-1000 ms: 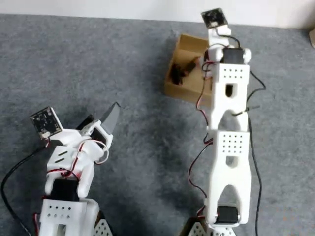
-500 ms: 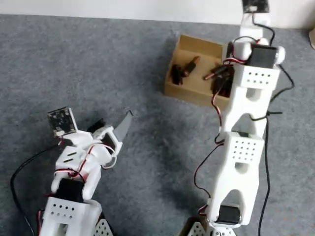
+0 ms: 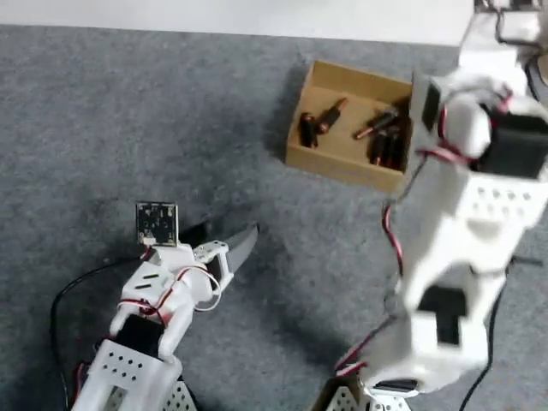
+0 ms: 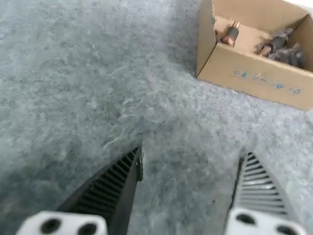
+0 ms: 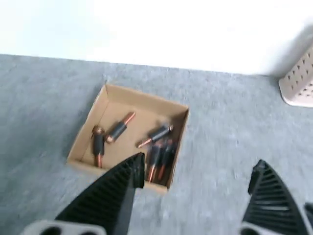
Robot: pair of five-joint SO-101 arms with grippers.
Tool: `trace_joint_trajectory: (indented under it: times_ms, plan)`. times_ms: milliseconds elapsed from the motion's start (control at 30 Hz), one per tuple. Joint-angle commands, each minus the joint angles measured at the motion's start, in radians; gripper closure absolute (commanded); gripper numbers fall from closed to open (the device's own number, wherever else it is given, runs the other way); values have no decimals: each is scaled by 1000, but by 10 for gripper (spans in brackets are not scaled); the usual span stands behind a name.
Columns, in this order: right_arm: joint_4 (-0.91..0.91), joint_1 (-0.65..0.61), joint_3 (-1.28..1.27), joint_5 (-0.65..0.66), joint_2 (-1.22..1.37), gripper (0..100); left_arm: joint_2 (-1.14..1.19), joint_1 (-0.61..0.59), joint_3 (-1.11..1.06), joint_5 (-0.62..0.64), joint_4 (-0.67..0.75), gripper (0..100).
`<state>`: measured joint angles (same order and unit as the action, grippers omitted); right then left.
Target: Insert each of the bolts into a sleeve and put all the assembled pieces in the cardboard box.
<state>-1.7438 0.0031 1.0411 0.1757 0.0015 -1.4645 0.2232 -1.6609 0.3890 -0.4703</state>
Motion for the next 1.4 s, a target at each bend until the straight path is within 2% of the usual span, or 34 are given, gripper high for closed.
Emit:
trace_joint_trajectory:
  times_ms: [0,200,400,533,600,833,1000,1267,1367]
  plan:
    - [-22,4,-252,-14,-274,691,-4,27,-2,-11,54,702]
    - [-10,4,-699,-12,-628,691,-4,61,-4,-14,51,702]
    - [87,4,-1119,-9,-987,691,-8,62,-15,-14,51,702]
    - [145,4,-1448,-12,-1222,691,-2,62,-22,-114,51,702]
    - [186,10,-1589,-11,-1340,691,-2,62,-22,-115,51,702]
    - [312,12,-1910,-8,-1725,691,-10,62,-21,-129,5,702]
    - [392,12,-2089,-6,-1839,691,-10,56,-45,-270,-80,702]
    - [483,12,-2232,-6,-1814,691,-13,50,-45,-339,-227,703]
    - [484,12,-2236,-11,-1817,691,-16,18,-45,-365,-221,778]
